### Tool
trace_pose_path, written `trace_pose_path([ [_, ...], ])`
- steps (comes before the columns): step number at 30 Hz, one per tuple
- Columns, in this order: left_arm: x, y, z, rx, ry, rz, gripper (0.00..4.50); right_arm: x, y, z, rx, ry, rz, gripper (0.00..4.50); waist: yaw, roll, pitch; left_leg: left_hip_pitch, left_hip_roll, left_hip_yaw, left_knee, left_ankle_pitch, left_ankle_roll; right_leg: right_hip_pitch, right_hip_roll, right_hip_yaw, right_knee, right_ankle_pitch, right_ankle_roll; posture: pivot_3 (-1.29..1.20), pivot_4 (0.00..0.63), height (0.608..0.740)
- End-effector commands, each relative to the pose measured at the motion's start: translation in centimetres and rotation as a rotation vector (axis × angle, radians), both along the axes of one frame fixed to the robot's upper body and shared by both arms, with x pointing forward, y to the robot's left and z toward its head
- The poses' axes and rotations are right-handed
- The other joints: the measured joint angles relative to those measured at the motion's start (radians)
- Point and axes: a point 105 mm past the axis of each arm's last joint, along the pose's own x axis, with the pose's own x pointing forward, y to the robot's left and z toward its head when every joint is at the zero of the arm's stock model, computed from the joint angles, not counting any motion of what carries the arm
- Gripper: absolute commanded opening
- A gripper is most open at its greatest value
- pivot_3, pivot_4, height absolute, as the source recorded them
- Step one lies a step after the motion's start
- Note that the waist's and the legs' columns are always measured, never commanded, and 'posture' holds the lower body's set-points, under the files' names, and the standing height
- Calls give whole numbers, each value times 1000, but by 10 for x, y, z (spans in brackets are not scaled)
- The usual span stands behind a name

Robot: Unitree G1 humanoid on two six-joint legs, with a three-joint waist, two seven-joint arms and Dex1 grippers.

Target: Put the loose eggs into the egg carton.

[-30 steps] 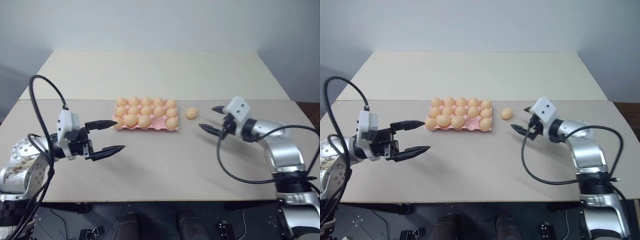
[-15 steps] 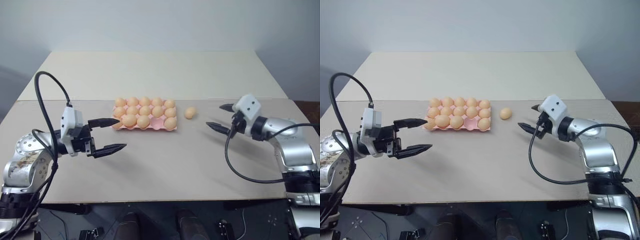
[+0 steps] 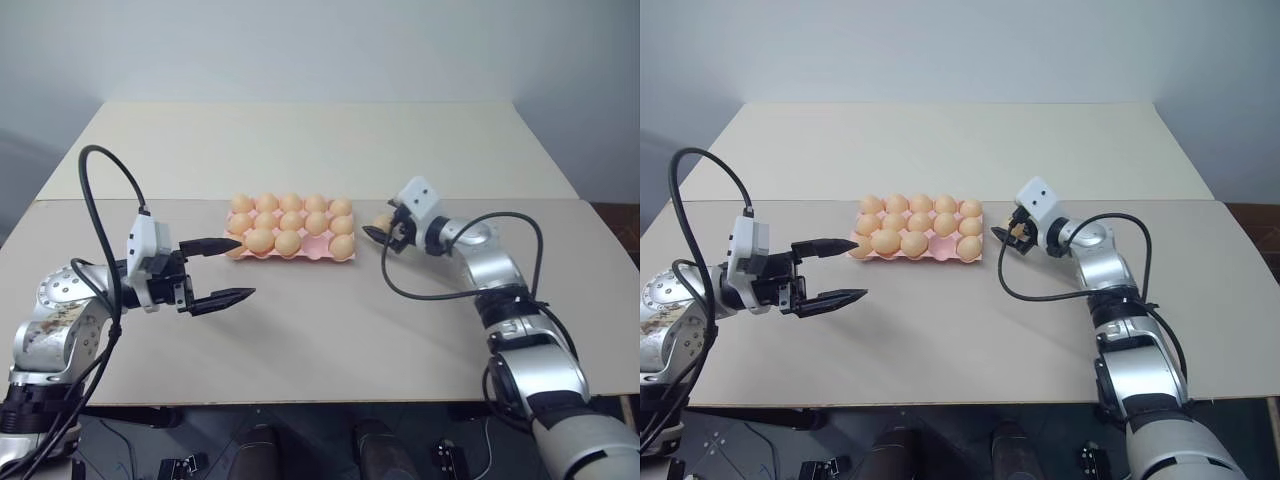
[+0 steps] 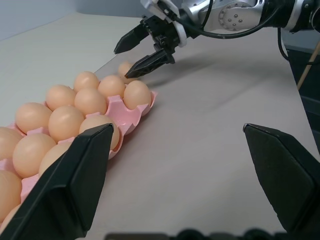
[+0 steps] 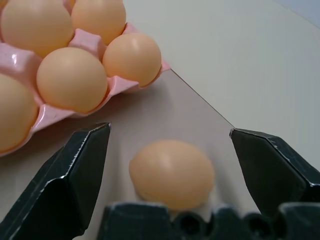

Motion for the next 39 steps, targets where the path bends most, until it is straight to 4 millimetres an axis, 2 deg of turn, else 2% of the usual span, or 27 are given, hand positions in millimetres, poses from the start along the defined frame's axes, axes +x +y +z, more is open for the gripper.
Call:
trace_pose_path([
  [1,-4,0,10,10,-54,-2,4500,8,-1,12,-1,-57,-24,4471,0,0,0,0,0,0,0,0,0,0,0,0,0,0,0,0,150,740],
  [12,-5,1,9,12,-50,3,4500,9,-7,0,-17,-30,-27,4471,-4,0,0,0,0,0,0,0,0,0,0,0,1,0,0,0,150,740],
  [15,-4,0,8,16,-48,2,4500,10,-7,-2,-12,-21,-35,3890,-4,0,0,0,0,0,0,0,0,0,0,0,1,0,0,0,150,740],
  [18,-4,1,8,19,-46,2,4500,11,-9,-4,-27,-21,-50,2877,-4,0,0,0,0,0,0,0,0,0,0,0,1,0,0,0,150,740],
  [19,-4,1,8,20,-45,3,4500,11,-9,-5,-29,-22,-51,2690,-4,0,0,0,0,0,0,0,0,0,0,0,1,0,0,0,150,740],
  [25,-5,2,7,25,-41,9,4500,11,-12,-2,-37,-59,-66,2687,-4,0,0,0,0,0,0,0,0,0,0,0,1,0,0,0,150,740],
  [29,-7,3,8,20,-40,17,4500,6,-12,14,-22,-122,-46,2687,-4,0,0,0,0,0,0,0,0,0,0,0,1,0,0,0,150,740],
  [31,-8,6,7,21,-38,29,4500,-4,-5,28,1,-166,0,2687,-3,0,0,0,0,0,0,0,0,-1,0,0,2,0,0,0,150,740],
  [34,-9,14,4,32,-25,58,4500,-28,17,45,37,-208,109,2687,-1,0,0,0,0,0,0,0,0,-1,0,0,2,0,0,0,150,740],
  [39,-11,21,1,44,-10,83,4500,-60,58,47,63,-190,258,2687,0,0,0,0,0,0,0,0,0,-1,0,0,2,0,0,0,150,740],
])
